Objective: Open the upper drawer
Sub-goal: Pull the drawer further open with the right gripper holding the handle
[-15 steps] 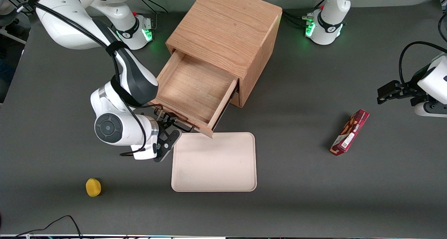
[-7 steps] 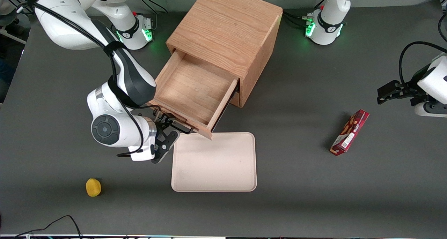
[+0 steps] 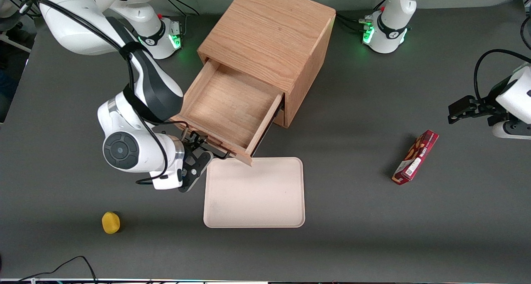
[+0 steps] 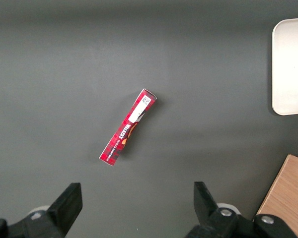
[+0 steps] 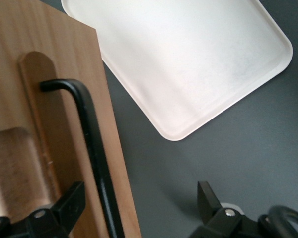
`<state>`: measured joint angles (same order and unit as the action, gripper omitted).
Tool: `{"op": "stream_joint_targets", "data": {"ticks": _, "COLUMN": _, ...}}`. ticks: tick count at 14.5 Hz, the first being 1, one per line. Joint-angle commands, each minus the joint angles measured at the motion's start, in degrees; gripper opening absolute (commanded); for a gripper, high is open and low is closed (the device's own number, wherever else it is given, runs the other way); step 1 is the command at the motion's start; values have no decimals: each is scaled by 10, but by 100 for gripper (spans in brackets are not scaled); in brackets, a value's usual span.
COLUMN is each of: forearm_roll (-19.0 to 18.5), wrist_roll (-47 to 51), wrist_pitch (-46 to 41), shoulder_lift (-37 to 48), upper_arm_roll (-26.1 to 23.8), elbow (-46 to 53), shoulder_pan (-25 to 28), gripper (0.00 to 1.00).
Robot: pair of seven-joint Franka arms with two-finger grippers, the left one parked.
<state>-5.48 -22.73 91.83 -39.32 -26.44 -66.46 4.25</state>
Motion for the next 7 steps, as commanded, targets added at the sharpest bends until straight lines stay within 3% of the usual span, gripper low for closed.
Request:
{"op": "stream_joint_targets", "data": {"ticks": 1, "forearm_roll": -11, "wrist_roll": -2, "wrist_pitch": -29, "shoulder_lift": -2, "upper_arm_roll": 2, "elbow": 32, "shoulder_pan": 9, "gripper": 100}}
{"op": "stream_joint_targets", "data": {"ticks": 7, "forearm_roll": -8, "wrist_roll": -4, "wrist_pitch": -89, "shoulder_lift": 76, "upper_arm_roll": 1, "elbow": 31, "shoulder_pan": -11, "gripper": 100}}
